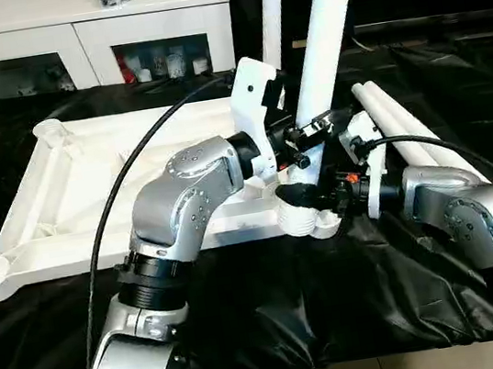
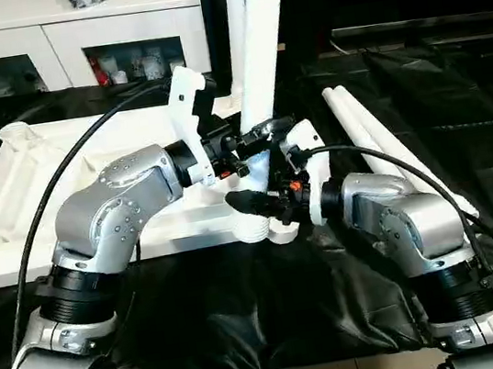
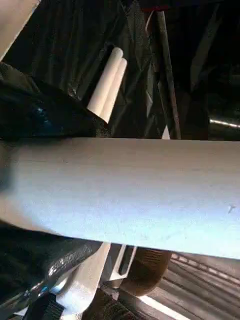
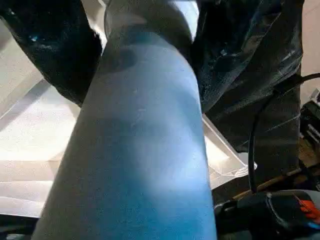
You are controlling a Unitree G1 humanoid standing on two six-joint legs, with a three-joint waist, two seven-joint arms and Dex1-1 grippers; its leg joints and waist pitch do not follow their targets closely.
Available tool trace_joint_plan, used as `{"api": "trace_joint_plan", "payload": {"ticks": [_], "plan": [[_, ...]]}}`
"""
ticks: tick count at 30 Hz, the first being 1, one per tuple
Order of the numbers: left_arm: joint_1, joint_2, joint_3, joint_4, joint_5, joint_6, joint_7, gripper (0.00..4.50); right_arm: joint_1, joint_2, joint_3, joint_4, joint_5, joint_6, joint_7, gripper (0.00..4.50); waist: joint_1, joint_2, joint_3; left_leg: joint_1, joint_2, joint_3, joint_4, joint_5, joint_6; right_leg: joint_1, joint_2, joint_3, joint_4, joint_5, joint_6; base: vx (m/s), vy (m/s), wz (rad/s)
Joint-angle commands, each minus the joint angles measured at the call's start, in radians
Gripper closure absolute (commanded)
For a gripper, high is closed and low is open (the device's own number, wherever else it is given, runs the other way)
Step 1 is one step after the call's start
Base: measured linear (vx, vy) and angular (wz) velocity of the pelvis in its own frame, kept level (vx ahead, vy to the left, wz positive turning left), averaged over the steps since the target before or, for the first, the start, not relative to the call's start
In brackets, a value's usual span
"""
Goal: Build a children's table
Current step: Pick table leg
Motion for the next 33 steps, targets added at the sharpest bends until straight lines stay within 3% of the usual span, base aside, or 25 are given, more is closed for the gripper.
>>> {"api": "trace_joint_plan", "payload": {"ticks": [1,5,11,13,14,19,21,23,24,27,28,30,31,32,33], "plan": [[-0.014,-0.010,-0.024,-0.034,-0.016,0.012,-0.036,2.62,-0.006,-0.009,0.002,0.025,-0.020,-0.009,-0.009,2.17,-0.001,-0.021,-0.078,0.015,0.024,-0.011,-0.063,-0.204,0.018,0.050,-0.028,0.029,-0.073,-0.316,-0.167,0.000,0.000,0.00],[-0.018,-0.012,-0.022,-0.032,-0.018,0.015,-0.038,2.62,-0.004,-0.008,0.001,0.027,-0.018,-0.005,-0.002,2.53,-0.001,-0.022,-0.078,0.014,0.024,-0.011,-0.062,-0.204,0.019,0.051,-0.029,0.029,-0.072,-0.313,-0.168,0.000,0.000,0.00],[-0.024,-0.012,-0.014,-0.024,-0.025,0.030,-0.032,2.62,-0.003,-0.004,0.001,0.030,-0.020,-0.006,-0.004,2.61,0.000,-0.022,-0.079,0.015,0.024,-0.011,-0.062,-0.196,0.021,0.052,-0.028,0.029,-0.070,-0.296,-0.175,0.000,0.000,0.00],[-0.026,-0.009,-0.007,-0.028,-0.043,0.032,-0.054,1.92,-0.001,0.001,-0.002,0.032,-0.024,-0.013,-0.011,2.61,0.000,-0.021,-0.079,0.014,0.023,-0.011,-0.062,-0.196,0.021,0.052,-0.028,0.029,-0.070,-0.297,-0.176,0.000,0.000,0.00],[-0.026,-0.008,-0.006,-0.029,-0.044,0.031,-0.054,1.92,-0.001,0.002,-0.002,0.032,-0.024,-0.014,-0.011,2.61,0.000,-0.019,-0.078,0.015,0.023,-0.011,-0.062,-0.198,0.021,0.052,-0.029,0.029,-0.070,-0.300,-0.177,0.000,0.000,0.00],[-0.036,-0.046,0.058,-0.012,-0.058,-0.037,-0.014,1.59,0.008,0.023,-0.015,0.028,-0.026,-0.026,-0.039,2.61,0.001,-0.022,-0.079,0.014,0.023,-0.011,-0.061,-0.197,0.019,0.053,-0.029,0.029,-0.071,-0.292,-0.183,0.000,0.000,0.00],[-0.058,-0.101,0.159,-0.011,-0.141,-0.070,0.022,1.50,0.015,0.053,-0.053,0.031,-0.018,-0.044,-0.085,2.61,0.002,-0.025,-0.079,0.013,0.023,-0.010,-0.060,-0.197,0.021,0.053,-0.032,0.028,-0.071,-0.300,-0.187,0.000,0.000,0.00],[-0.065,-0.111,0.190,-0.011,-0.160,-0.073,0.042,1.50,0.017,0.066,-0.069,0.032,-0.012,-0.043,-0.104,2.61,0.003,-0.025,-0.081,0.013,0.023,-0.010,-0.059,-0.197,0.021,0.053,-0.032,0.027,-0.070,-0.298,-0.192,0.000,0.000,0.00],[-0.069,-0.113,0.198,-0.010,-0.155,-0.099,0.048,1.50,0.015,0.072,-0.077,0.034,-0.010,-0.044,-0.116,2.61,0.002,-0.032,-0.079,0.014,0.023,-0.010,-0.061,-0.200,0.026,0.052,-0.030,0.026,-0.072,-0.307,-0.186,0.000,0.000,0.00],[-0.074,-0.100,0.207,0.012,-0.122,-0.159,0.049,1.50,0.010,0.083,-0.092,0.050,-0.019,-0.067,-0.146,2.62,0.002,-0.029,-0.076,0.012,0.022,-0.012,-0.063,-0.205,0.027,0.050,-0.030,0.026,-0.078,-0.337,-0.158,0.000,0.000,0.00],[-0.071,-0.074,0.206,0.033,-0.101,-0.169,0.033,1.50,0.009,0.087,-0.098,0.059,-0.037,-0.088,-0.166,2.62,0.002,-0.020,-0.079,0.013,0.022,-0.013,-0.064,-0.201,0.020,0.051,-0.029,0.027,-0.075,-0.330,-0.151,0.000,0.000,0.00],[-0.065,-0.033,0.184,0.064,-0.058,-0.187,0.007,1.50,0.006,0.089,-0.103,0.073,-0.054,-0.099,-0.189,2.62,-0.001,-0.020,-0.079,0.015,0.019,-0.012,-0.064,-0.204,0.012,0.049,-0.025,0.027,-0.077,-0.325,-0.136,0.000,0.000,0.00],[-0.048,0.011,0.140,0.089,-0.008,-0.227,-0.044,1.50,0.006,0.081,-0.097,0.085,-0.083,-0.117,-0.210,2.62,0.002,0.010,-0.079,0.019,0.019,-0.017,-0.066,-0.212,0.003,0.047,-0.027,0.027,-0.076,-0.328,-0.133,0.000,0.000,0.00],[-0.041,0.029,0.120,0.100,0.013,-0.240,-0.062,1.50,0.006,0.078,-0.095,0.089,-0.094,-0.122,-0.218,2.62,-0.004,0.000,-0.078,0.019,0.019,-0.014,-0.067,-0.223,-0.002,0.045,-0.022,0.027,-0.084,-0.332,-0.123,0.000,0.000,0.00],[-0.010,0.101,0.028,0.140,0.097,-0.295,-0.148,1.50,0.011,0.066,-0.094,0.103,-0.127,-0.134,-0.244,2.62,-0.003,0.006,-0.080,0.021,0.018,-0.018,-0.068,-0.228,-0.011,0.047,-0.023,0.026,-0.081,-0.317,-0.124,0.000,0.000,0.00]]}}
